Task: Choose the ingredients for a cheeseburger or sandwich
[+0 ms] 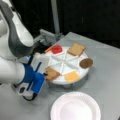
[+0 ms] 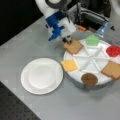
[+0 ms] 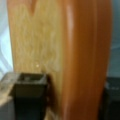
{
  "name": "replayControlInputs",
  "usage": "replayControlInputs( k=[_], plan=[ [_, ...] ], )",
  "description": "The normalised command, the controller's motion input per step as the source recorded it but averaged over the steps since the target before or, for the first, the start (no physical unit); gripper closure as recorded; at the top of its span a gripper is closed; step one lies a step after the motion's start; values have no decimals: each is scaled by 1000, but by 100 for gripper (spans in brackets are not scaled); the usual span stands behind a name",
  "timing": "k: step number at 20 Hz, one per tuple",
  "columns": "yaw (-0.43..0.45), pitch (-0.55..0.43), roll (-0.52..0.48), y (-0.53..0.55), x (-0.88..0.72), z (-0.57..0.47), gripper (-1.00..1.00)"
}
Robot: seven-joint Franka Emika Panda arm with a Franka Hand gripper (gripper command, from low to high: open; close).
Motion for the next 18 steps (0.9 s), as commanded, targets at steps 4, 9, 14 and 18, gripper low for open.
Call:
replayControlInputs(
  k=[4, 9, 14, 18],
  plan=[
    [31, 75, -79, -112, 61, 164, 100],
    [42, 102, -65, -45, 23, 197, 100],
    [64, 109, -57, 2, 14, 143, 100],
    [80, 107, -57, -15, 7, 100, 100]
  ],
)
